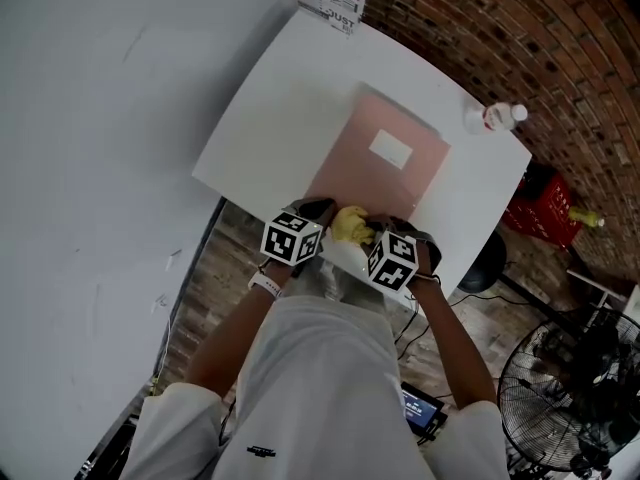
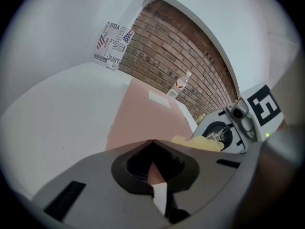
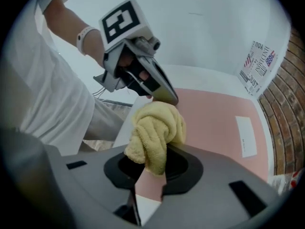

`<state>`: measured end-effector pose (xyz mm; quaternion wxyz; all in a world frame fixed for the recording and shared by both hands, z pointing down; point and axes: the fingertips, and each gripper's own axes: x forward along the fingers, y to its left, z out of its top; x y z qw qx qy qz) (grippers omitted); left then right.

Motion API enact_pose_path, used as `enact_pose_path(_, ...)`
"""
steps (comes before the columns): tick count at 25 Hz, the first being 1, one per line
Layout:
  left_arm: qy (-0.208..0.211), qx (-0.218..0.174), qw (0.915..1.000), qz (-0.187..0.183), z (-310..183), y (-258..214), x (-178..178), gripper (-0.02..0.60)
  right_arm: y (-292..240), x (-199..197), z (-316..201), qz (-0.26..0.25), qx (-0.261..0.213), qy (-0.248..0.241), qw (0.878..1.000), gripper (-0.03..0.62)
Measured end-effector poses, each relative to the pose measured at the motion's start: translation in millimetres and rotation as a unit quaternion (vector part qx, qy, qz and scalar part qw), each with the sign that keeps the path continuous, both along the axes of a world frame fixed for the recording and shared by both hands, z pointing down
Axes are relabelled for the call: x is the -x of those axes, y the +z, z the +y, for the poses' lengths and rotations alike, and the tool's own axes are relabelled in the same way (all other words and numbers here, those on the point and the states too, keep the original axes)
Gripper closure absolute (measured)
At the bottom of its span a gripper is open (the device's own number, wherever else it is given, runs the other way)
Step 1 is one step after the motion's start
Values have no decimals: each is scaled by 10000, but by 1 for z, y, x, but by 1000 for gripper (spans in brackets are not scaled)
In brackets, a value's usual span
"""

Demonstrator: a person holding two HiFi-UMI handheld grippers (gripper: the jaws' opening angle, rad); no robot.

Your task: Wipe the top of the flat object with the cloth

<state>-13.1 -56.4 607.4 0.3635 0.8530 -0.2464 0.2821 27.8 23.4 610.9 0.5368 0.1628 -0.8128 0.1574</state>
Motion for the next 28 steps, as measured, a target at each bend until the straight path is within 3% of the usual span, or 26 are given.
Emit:
enact_pose_path(5, 93, -215, 9997, -91, -6, -11, 9, 565, -21, -1, 0, -264, 56, 54, 9996, 502)
enact_pose_path(10, 286, -476, 9982, -242, -5, -18, 18, 565, -34, -33, -45, -235, -315, 597, 9974, 499)
enact_pose_path(20, 317, -393, 9979, -410, -7, -9, 40, 565, -39, -95, -156, 181, -1008, 1392, 9849, 497)
enact_pose_path(28, 495, -291, 9972, -484, -6, -1, 44, 565, -26, -132, -213, 582, -1131, 1753, 9763, 496)
